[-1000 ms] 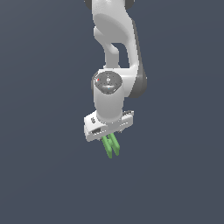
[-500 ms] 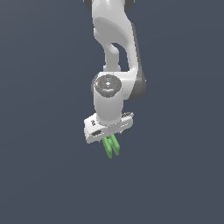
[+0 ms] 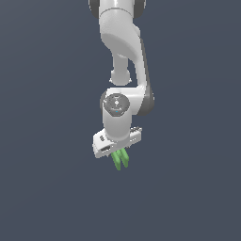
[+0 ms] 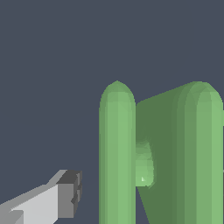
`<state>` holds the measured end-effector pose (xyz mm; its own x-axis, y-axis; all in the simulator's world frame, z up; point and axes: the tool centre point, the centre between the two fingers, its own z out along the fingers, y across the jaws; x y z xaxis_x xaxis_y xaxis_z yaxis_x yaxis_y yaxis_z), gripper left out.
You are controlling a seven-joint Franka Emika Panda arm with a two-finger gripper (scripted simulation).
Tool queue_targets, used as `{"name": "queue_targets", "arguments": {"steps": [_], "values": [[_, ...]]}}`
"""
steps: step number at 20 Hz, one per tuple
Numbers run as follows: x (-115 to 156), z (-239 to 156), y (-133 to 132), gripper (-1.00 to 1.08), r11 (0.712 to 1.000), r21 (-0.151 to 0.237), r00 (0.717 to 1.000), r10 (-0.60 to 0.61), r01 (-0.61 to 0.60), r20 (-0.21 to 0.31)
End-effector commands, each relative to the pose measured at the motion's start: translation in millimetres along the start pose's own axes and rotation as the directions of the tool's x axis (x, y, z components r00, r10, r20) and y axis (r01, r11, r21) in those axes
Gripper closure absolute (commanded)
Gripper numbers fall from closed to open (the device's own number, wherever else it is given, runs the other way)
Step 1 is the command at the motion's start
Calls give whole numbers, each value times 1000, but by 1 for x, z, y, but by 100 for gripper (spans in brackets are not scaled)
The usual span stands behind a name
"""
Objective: Pick up the object and move it to a goal position.
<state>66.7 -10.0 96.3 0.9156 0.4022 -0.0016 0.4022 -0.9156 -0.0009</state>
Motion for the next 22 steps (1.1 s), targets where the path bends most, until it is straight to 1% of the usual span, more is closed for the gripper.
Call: {"name": "queue_targets", "arguments": {"steps": [1, 3, 4, 16, 22], "values": [[1, 2, 1, -92, 1000, -1, 1000, 0, 0, -2], [2, 1, 1, -92, 1000, -1, 1000, 0, 0, -2], [2, 1, 1, 108, 1000, -1, 1000, 0, 0, -2], [1, 0, 0, 108, 1000, -1, 1000, 0, 0, -1], [-6, -9, -3, 108, 1000, -1, 1000, 0, 0, -1]]}}
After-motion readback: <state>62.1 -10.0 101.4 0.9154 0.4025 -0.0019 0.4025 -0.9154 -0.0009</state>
